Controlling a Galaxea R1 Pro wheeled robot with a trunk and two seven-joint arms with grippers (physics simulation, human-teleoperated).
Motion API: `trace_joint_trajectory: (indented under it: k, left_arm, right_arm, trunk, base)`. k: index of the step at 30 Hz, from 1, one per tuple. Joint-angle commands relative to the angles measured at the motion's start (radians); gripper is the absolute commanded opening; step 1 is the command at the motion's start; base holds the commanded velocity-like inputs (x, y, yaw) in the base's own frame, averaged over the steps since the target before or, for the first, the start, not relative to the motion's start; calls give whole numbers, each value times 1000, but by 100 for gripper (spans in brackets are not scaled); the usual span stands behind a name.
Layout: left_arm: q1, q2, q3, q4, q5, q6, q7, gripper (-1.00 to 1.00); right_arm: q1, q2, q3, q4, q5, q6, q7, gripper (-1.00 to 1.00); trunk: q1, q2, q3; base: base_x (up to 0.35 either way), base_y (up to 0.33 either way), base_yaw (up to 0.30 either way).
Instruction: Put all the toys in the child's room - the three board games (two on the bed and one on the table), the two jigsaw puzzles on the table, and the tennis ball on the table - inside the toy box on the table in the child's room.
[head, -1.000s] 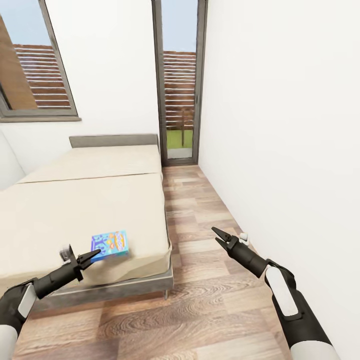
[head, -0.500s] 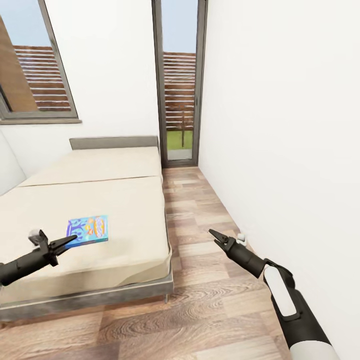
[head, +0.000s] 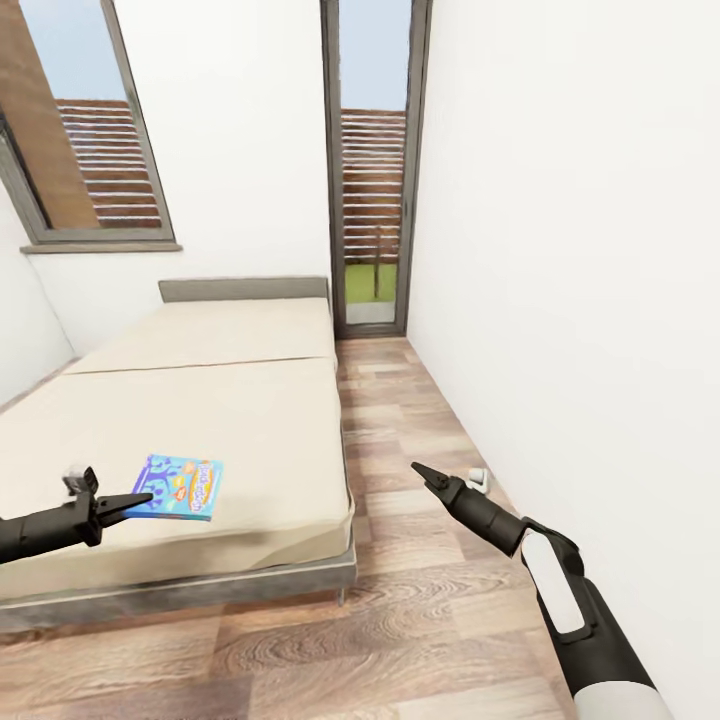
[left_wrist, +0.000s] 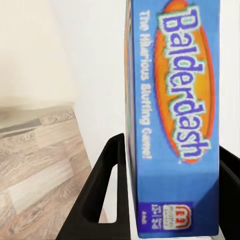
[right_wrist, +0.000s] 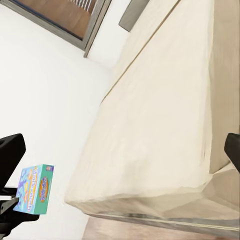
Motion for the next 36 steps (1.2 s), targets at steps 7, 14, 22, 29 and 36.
trace_joint_trajectory:
  k: [7,14,22,29,36]
  left_arm:
    - [-1,5,-1,0,0,12,-4,-100]
    - [1,6,-1,0,0,11,-4,-100]
    - [1,7,-1,1,-2,10,-4,-100]
    - [2,7,-2,1,-3,10,-4,-100]
    - [2,-2,-5,1,-5,9,-4,-100]
  right_arm:
    - [0,0,-1,-1,-4,7,2,100]
    - [0,0,-3,-1,-4,9,6,100]
    - [0,0,-3,-1,-4,10,7,100]
    - [0,1,3,-1,-4,10,5,100]
    - [0,1,39,-1,-4,8,2,100]
  trunk:
    - [-27,49,27]
    - [-54,98,55]
    - [-85,154,88]
    - [-111,203,116]
    - [-138,252,144]
  base:
    - [-4,0,241]
    - [0,0,245]
    - [0,0,245]
    - [0,0,245]
    - [0,0,245]
